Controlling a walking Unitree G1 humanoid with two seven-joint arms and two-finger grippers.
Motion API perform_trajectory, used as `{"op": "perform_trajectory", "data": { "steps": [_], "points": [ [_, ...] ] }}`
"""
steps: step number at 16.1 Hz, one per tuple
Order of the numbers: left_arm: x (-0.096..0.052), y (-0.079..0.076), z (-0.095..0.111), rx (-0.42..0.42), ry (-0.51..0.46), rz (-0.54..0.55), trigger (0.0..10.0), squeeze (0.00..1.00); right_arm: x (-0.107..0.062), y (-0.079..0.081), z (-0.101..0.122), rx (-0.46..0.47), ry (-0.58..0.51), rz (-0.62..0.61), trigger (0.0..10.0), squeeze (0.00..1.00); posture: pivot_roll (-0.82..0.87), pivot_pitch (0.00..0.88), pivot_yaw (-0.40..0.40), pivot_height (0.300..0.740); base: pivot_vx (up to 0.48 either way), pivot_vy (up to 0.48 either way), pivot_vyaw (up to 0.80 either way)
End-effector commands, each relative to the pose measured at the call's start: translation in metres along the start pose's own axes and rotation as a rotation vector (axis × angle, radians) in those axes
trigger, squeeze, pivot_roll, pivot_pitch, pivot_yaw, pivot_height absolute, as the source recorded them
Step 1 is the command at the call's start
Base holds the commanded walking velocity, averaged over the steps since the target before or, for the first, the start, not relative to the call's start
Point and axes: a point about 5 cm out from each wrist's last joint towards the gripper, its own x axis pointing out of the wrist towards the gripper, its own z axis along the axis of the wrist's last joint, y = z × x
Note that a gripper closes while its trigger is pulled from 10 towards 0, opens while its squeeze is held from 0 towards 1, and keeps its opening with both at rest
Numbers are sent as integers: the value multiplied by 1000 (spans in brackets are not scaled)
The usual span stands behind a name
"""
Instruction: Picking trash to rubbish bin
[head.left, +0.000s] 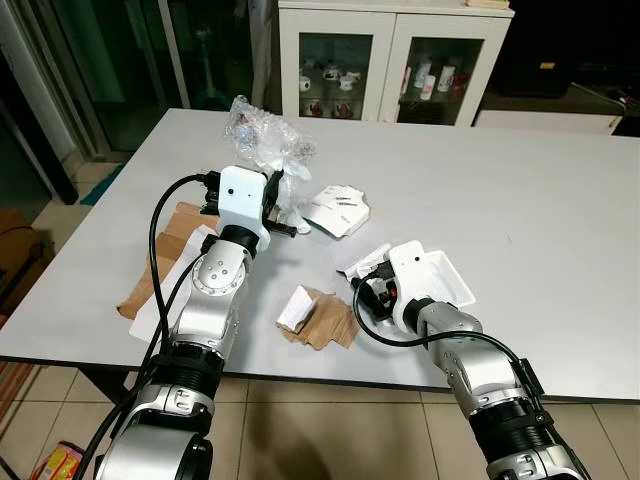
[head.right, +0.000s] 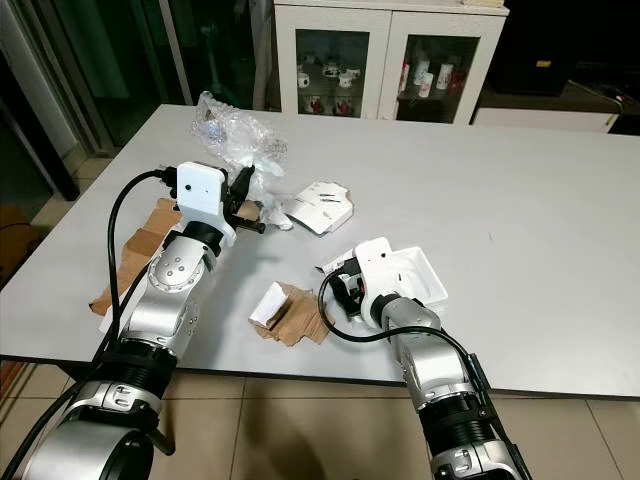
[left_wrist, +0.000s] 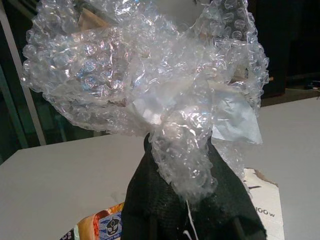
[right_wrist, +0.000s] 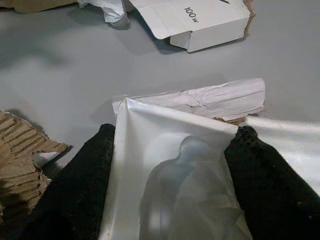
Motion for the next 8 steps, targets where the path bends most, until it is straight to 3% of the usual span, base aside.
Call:
{"op": "perform_trajectory", "data": {
  "steps": [1,8],
  "points": [
    [0,-2,-3,16,22,-21,10000,0,-3,-6,-27,20,116,-33,0,0,22,0,-11,740,0,0,0],
    [0,-3,-4,13,23,-19,10000,0,-2,-10,-24,25,102,-60,0,0,23,1,-10,740,0,0,0]
  ]
}}
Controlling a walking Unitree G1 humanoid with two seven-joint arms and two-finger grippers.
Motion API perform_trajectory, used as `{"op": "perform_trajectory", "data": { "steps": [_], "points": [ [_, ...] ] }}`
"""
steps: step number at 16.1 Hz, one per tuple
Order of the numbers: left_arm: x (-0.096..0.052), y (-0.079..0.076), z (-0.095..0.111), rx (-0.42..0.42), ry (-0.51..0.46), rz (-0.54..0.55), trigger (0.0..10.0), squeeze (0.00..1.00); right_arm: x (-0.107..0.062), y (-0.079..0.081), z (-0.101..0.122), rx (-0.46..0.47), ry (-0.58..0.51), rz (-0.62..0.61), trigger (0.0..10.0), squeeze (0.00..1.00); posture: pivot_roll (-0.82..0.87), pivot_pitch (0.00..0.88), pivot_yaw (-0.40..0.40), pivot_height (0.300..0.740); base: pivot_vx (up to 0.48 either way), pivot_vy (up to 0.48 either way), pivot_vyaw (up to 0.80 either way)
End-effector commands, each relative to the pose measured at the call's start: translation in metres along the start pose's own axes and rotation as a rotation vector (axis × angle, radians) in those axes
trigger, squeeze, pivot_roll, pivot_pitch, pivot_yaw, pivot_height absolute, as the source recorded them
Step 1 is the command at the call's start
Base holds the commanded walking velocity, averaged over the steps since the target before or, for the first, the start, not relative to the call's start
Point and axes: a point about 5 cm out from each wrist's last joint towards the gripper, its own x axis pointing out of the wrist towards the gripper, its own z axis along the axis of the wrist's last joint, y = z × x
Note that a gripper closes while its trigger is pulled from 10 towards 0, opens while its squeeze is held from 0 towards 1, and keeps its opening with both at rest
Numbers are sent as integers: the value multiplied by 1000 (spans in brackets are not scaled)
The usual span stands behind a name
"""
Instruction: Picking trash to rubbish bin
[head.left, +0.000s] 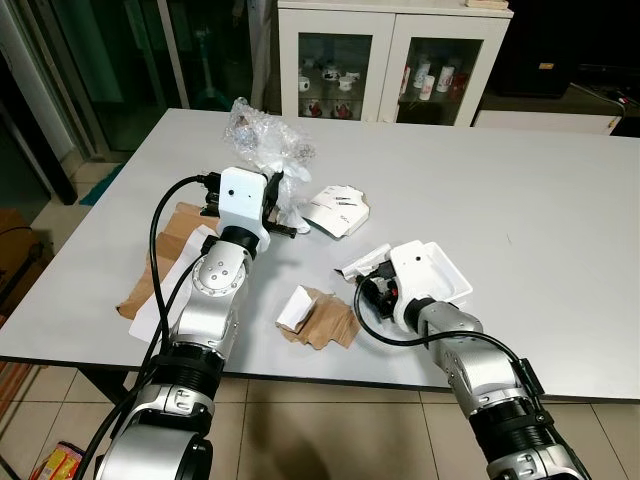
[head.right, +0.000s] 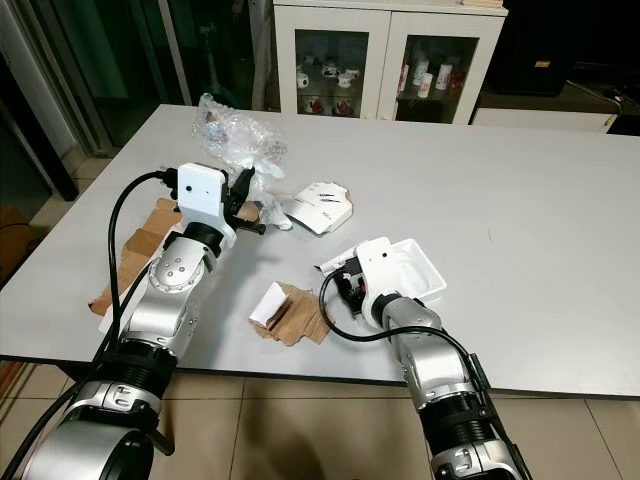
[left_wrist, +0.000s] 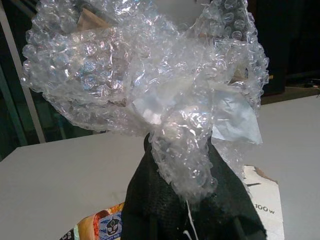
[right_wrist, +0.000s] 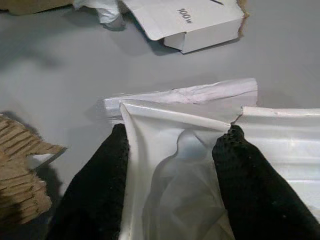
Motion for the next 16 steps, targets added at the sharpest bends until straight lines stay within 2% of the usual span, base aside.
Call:
{"op": "perform_trajectory", "data": {
  "steps": [1,3,4,5,8,10,13,16],
  "points": [
    [0,-2,-2,12,13,-17,10000,0,-2,-9,-22,19,105,-55,0,0,23,0,-9,740,0,0,0],
    [0,-2,-1,9,11,-16,10000,0,-2,-13,-19,15,99,-84,0,0,24,0,-9,740,0,0,0],
    [1,-2,-1,8,9,-16,10000,0,-3,-16,-14,10,89,-111,2706,0,24,0,-9,740,0,0,0],
    [1,-2,0,6,6,-16,10000,0,-3,-22,-1,14,49,-159,10000,0,24,0,-9,740,0,0,0],
    [1,-2,1,1,1,-17,10000,0,-6,-34,30,-18,-49,-258,10000,0,22,0,-6,740,0,0,0],
    [2,-2,2,-5,-6,-19,10000,0,-13,-45,63,-60,-158,-368,10000,0,22,0,-6,740,0,0,0],
    [2,-3,2,-10,-11,-19,10000,0,-18,-49,84,-70,-219,-430,10000,0,22,0,-7,740,0,0,0],
    [2,-3,4,-24,-28,-12,10000,0,-24,-52,100,-2,-383,-486,10000,0,26,0,-10,740,0,0,0]
  ]
}}
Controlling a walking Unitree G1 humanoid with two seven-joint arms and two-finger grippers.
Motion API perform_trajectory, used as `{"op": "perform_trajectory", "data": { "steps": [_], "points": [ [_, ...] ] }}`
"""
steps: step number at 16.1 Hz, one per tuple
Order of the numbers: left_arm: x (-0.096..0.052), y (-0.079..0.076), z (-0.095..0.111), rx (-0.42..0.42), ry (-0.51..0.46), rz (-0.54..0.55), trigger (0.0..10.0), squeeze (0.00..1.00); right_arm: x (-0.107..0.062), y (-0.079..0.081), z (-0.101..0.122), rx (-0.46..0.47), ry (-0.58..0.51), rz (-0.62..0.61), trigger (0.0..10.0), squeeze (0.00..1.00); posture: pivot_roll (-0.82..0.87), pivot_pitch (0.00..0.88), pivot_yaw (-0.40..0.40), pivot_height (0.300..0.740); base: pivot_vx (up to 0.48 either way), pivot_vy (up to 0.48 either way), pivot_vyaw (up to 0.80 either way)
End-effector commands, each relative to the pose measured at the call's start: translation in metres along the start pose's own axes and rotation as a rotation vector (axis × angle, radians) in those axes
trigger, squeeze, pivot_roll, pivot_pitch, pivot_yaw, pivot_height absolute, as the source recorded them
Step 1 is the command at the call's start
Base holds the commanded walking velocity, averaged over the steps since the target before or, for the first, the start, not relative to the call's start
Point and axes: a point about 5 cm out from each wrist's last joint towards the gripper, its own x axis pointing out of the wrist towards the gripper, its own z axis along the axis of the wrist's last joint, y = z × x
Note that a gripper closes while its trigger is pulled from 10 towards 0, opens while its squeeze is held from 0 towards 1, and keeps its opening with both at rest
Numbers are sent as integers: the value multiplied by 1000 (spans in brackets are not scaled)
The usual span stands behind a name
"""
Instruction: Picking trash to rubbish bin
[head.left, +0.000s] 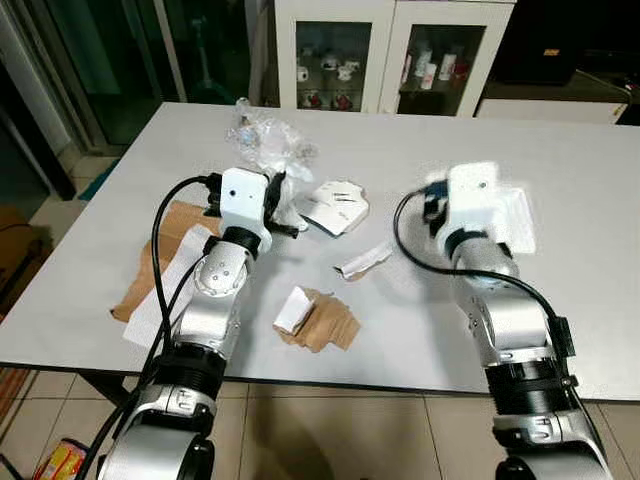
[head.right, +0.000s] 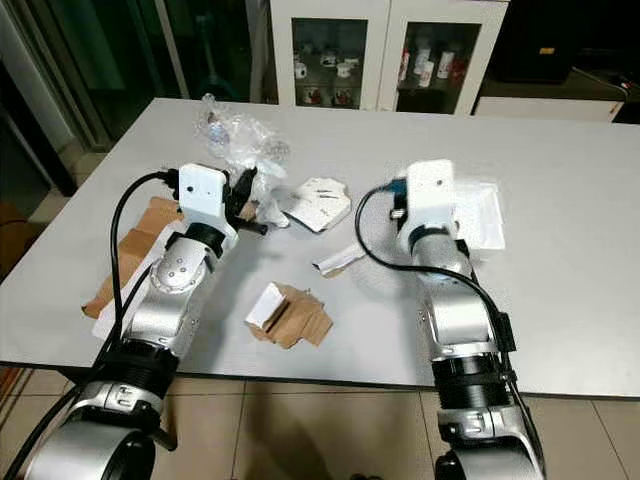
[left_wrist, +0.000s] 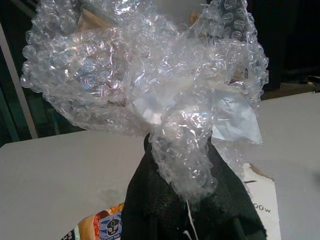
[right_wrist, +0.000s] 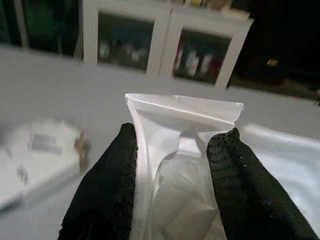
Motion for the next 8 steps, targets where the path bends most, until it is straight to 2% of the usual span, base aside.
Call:
{"op": "perform_trajectory", "data": {
  "steps": [1,2,4,8],
  "points": [
    [2,0,4,-7,-25,-2,10000,0,-1,-4,16,69,-116,-18,10000,0,24,0,-9,740,0,0,0],
    [2,0,7,-18,-46,2,10000,0,-3,1,18,158,-171,22,10000,0,24,0,-9,740,0,0,0],
    [2,0,9,-18,-61,9,10000,0,-6,6,15,224,-208,52,10000,0,26,0,-8,740,0,0,0],
    [0,3,16,-27,-116,44,10000,0,-12,15,10,274,-307,93,10000,0,22,0,2,740,0,0,0]
  ]
}}
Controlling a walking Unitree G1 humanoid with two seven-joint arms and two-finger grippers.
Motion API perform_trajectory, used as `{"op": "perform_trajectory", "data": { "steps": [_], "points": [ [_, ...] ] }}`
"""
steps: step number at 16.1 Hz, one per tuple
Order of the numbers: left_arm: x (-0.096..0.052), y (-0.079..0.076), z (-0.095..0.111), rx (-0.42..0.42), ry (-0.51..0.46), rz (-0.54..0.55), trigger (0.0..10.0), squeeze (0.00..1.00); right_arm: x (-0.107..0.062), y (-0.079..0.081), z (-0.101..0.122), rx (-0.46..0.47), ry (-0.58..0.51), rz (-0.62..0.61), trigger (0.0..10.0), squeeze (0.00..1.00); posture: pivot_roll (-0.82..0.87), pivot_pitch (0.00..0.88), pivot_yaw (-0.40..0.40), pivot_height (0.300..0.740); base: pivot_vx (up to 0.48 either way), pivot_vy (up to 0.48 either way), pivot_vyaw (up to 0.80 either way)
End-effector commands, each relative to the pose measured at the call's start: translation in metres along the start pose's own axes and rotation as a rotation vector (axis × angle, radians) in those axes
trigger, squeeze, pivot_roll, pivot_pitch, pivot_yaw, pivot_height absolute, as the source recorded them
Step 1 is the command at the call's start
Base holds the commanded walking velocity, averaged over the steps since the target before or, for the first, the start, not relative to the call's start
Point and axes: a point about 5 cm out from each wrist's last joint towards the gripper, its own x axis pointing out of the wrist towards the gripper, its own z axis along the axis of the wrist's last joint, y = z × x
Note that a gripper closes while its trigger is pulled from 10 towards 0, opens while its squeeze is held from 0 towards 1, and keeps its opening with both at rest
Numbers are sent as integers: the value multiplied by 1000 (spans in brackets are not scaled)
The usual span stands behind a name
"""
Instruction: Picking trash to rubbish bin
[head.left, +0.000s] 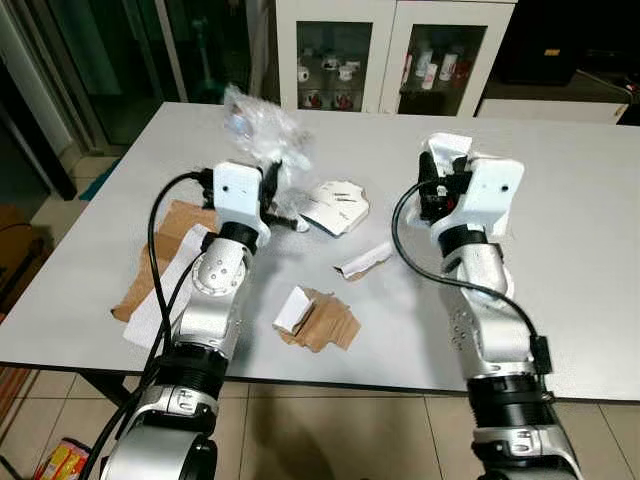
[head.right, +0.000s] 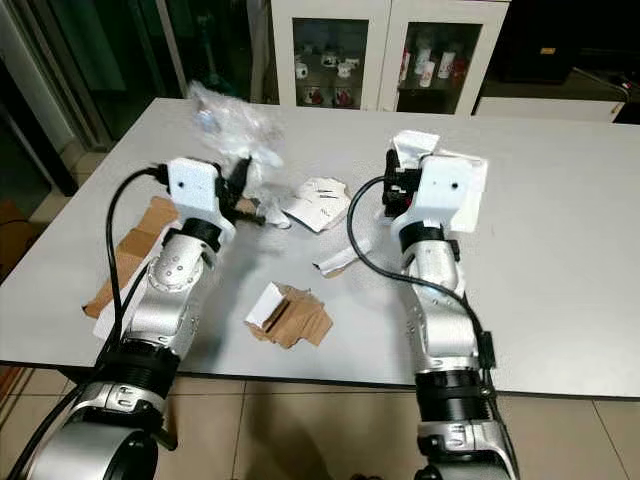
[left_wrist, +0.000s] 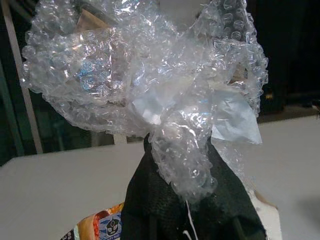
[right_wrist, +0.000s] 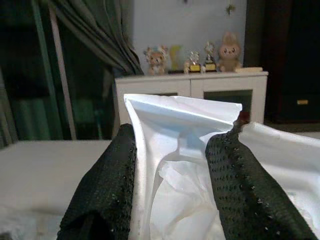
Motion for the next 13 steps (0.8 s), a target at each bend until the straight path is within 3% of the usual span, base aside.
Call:
{"op": "perform_trajectory", "data": {
  "steps": [1,6,13],
  "points": [
    [-1,1,5,-10,-36,20,10000,0,-3,-1,-3,14,-12,5,10000,0,22,0,4,740,0,0,0],
    [-5,1,4,-12,-45,32,10000,0,-4,7,9,61,-121,48,10000,0,11,0,8,740,0,0,0],
    [-7,-2,2,-14,-35,38,10000,0,-6,11,-4,49,-75,72,10000,0,17,0,-1,740,0,0,0]
  ]
}}
